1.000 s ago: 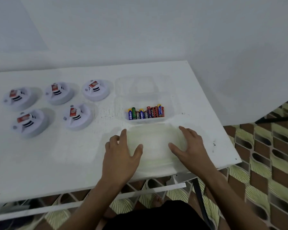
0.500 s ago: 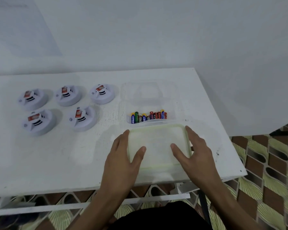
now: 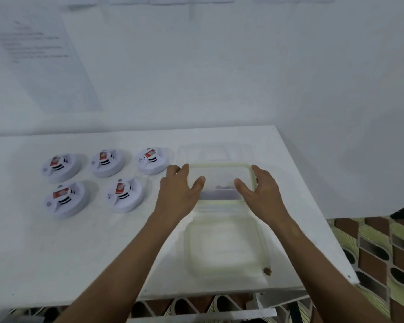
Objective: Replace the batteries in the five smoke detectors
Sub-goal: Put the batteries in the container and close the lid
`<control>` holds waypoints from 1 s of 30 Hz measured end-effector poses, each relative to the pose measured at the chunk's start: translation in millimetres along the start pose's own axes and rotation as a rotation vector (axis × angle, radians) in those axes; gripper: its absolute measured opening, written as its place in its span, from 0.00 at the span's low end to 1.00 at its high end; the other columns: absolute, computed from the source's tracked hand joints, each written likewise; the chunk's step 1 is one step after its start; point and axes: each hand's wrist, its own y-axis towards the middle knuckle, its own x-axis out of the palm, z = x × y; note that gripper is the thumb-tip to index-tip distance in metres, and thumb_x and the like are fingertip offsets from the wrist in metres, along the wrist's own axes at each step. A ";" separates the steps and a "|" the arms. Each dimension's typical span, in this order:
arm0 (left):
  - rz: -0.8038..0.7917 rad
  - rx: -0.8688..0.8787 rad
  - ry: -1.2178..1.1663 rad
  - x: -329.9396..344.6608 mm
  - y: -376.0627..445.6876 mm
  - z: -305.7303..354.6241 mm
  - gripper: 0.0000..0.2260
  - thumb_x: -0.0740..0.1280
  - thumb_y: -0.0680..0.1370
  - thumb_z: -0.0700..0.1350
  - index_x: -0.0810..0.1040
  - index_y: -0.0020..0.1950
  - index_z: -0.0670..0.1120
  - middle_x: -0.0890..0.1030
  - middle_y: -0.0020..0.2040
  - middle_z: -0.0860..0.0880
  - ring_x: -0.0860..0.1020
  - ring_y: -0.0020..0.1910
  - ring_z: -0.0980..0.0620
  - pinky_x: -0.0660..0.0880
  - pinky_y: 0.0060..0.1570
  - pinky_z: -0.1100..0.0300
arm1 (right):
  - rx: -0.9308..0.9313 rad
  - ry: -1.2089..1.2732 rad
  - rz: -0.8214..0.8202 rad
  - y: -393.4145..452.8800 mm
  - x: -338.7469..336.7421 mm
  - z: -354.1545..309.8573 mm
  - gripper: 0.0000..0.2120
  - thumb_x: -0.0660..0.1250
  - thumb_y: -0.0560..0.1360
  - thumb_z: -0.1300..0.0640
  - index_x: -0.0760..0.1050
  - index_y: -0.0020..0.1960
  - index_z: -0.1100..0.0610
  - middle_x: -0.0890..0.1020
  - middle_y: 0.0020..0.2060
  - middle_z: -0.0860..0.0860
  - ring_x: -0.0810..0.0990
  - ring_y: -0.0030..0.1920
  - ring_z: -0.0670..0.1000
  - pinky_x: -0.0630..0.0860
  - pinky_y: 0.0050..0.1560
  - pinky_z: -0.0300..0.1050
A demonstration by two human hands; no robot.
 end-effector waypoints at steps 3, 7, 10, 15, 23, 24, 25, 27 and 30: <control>-0.014 -0.038 0.015 6.0 1.1 -4.8 0.27 0.61 0.79 0.59 0.66 0.74 0.47 0.67 0.67 0.45 0.68 0.66 0.42 0.67 0.62 0.53 | 0.024 -0.004 -0.030 -0.8 4.1 2.7 0.27 0.66 0.78 0.48 0.66 0.73 0.59 0.70 0.70 0.54 0.64 0.73 0.56 0.61 0.63 0.40; -0.022 -0.067 -0.044 8.2 -0.9 -5.7 0.27 0.61 0.78 0.59 0.65 0.74 0.48 0.69 0.66 0.44 0.68 0.66 0.46 0.67 0.61 0.56 | 0.017 0.010 -0.050 -1.0 5.6 7.1 0.25 0.67 0.78 0.49 0.67 0.71 0.57 0.73 0.66 0.53 0.70 0.67 0.54 0.65 0.60 0.41; -0.030 -0.085 -0.157 6.5 -10.7 4.5 0.24 0.62 0.80 0.54 0.64 0.73 0.46 0.68 0.67 0.45 0.68 0.58 0.55 0.60 0.52 0.66 | 0.016 0.049 -0.055 -2.9 4.4 4.7 0.25 0.68 0.78 0.48 0.68 0.71 0.55 0.76 0.64 0.50 0.74 0.65 0.52 0.69 0.62 0.42; -0.026 -0.088 -0.189 9.0 -29.4 0.9 0.26 0.62 0.80 0.54 0.62 0.75 0.47 0.67 0.70 0.46 0.67 0.64 0.54 0.57 0.53 0.68 | -0.002 0.071 -0.067 -11.7 6.3 13.8 0.11 0.68 0.77 0.49 0.71 0.56 0.47 0.79 0.51 0.46 0.78 0.53 0.49 0.74 0.54 0.44; -0.086 -0.011 -0.083 1.5 -15.6 -5.7 0.30 0.63 0.79 0.55 0.58 0.77 0.46 0.60 0.75 0.47 0.62 0.73 0.51 0.57 0.58 0.65 | -0.086 -0.052 -0.134 -0.6 -0.1 16.9 0.33 0.67 0.77 0.46 0.58 0.77 0.51 0.62 0.76 0.48 0.61 0.75 0.51 0.61 0.73 0.46; -0.093 0.030 -0.056 -1.2 -13.2 -6.6 0.31 0.64 0.79 0.54 0.58 0.77 0.47 0.59 0.76 0.49 0.60 0.74 0.53 0.56 0.59 0.66 | -0.121 -0.063 -0.138 -0.1 -1.7 17.2 0.32 0.68 0.77 0.48 0.59 0.77 0.51 0.62 0.76 0.47 0.61 0.75 0.50 0.61 0.72 0.43; -0.109 0.083 -0.032 -3.7 -10.7 -8.2 0.31 0.65 0.78 0.54 0.58 0.77 0.47 0.58 0.77 0.51 0.59 0.74 0.55 0.55 0.61 0.67 | -0.150 -0.076 -0.148 0.2 -2.9 18.4 0.31 0.68 0.78 0.50 0.60 0.76 0.51 0.62 0.76 0.46 0.61 0.75 0.49 0.59 0.70 0.40; -0.206 0.185 0.011 -8.2 -6.0 -11.6 0.37 0.69 0.74 0.60 0.56 0.78 0.52 0.55 0.78 0.54 0.55 0.76 0.58 0.54 0.66 0.66 | -0.199 -0.100 -0.187 1.3 -4.9 19.7 0.29 0.68 0.78 0.54 0.62 0.76 0.50 0.63 0.75 0.45 0.60 0.75 0.48 0.56 0.68 0.36; -0.389 0.243 0.101 -16.3 -2.9 -13.3 0.51 0.74 0.63 0.68 0.50 0.78 0.59 0.49 0.79 0.57 0.49 0.77 0.57 0.55 0.72 0.56 | -0.239 -0.108 -0.220 7.1 -7.4 20.1 0.29 0.69 0.76 0.54 0.64 0.75 0.49 0.64 0.74 0.44 0.61 0.74 0.47 0.59 0.72 0.40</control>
